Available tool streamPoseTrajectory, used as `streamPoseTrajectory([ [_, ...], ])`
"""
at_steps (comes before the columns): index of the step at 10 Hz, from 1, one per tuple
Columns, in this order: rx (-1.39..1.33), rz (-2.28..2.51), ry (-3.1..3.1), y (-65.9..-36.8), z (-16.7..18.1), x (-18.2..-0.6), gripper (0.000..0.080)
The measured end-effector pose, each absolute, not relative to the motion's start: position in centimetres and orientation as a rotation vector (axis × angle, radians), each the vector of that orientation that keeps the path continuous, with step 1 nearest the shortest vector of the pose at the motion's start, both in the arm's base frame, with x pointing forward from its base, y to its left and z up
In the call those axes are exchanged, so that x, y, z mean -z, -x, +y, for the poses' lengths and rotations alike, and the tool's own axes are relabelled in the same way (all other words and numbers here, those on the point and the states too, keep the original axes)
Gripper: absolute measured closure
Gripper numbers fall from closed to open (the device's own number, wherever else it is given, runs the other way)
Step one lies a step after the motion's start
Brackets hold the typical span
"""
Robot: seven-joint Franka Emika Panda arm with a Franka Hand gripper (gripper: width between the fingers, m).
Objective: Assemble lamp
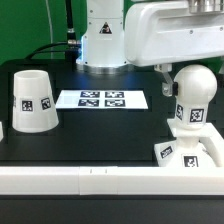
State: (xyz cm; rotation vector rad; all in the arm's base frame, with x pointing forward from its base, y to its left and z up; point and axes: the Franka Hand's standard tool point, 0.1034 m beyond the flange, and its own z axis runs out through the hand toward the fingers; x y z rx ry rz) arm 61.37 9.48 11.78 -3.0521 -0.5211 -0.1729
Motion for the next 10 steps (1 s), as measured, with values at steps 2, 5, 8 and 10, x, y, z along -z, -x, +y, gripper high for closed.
streamPoseTrajectory([
  [2, 0.176, -0.783, 3.018, -61.38, 9.54, -11.79, 0.01],
  [5, 0.177, -1.112, 2.931, -61.4, 9.31, -11.77, 0.01],
  [8, 0.16, -1.551, 2.773, -61.32, 9.3, -11.59, 0.01],
  [10, 0.134, -1.866, 2.602, -61.2, 9.32, -11.24, 0.01],
])
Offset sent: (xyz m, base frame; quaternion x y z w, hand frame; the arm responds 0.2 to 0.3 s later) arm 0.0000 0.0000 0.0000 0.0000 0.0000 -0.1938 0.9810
